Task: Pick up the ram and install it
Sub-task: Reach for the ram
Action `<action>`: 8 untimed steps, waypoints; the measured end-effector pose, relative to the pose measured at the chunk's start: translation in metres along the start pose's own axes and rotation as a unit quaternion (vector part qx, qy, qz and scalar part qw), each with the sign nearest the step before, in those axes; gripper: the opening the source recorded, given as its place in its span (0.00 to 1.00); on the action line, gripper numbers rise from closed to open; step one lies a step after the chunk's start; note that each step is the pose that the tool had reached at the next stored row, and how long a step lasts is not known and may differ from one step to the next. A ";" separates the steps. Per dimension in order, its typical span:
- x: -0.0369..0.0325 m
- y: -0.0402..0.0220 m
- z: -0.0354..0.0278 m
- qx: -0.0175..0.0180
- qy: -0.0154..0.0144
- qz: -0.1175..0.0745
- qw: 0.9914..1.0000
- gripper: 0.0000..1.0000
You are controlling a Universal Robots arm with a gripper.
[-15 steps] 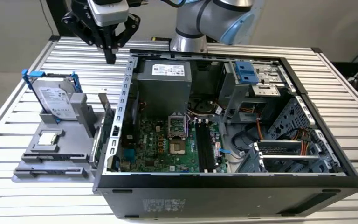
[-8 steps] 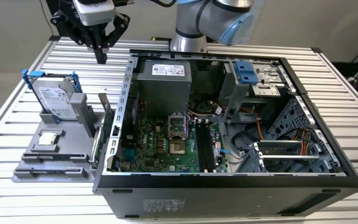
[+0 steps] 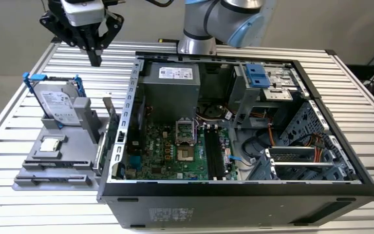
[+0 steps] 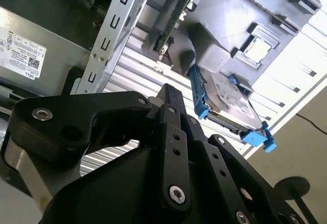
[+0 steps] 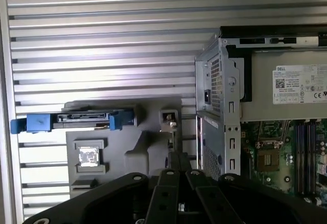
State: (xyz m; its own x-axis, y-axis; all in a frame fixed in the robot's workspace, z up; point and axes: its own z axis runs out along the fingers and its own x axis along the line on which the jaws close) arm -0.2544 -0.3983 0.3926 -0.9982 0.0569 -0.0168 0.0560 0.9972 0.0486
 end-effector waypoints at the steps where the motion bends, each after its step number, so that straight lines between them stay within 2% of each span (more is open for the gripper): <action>1: 0.0020 -0.0001 0.0000 0.000 0.000 -0.001 1.000 0.00; 8: 0.0179 -0.0008 -0.0003 0.000 0.000 -0.006 1.000 0.00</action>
State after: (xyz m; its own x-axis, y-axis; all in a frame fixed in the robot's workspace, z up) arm -0.2723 -0.3981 0.3926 -0.9989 0.0449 -0.0168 0.0440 0.9978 0.0486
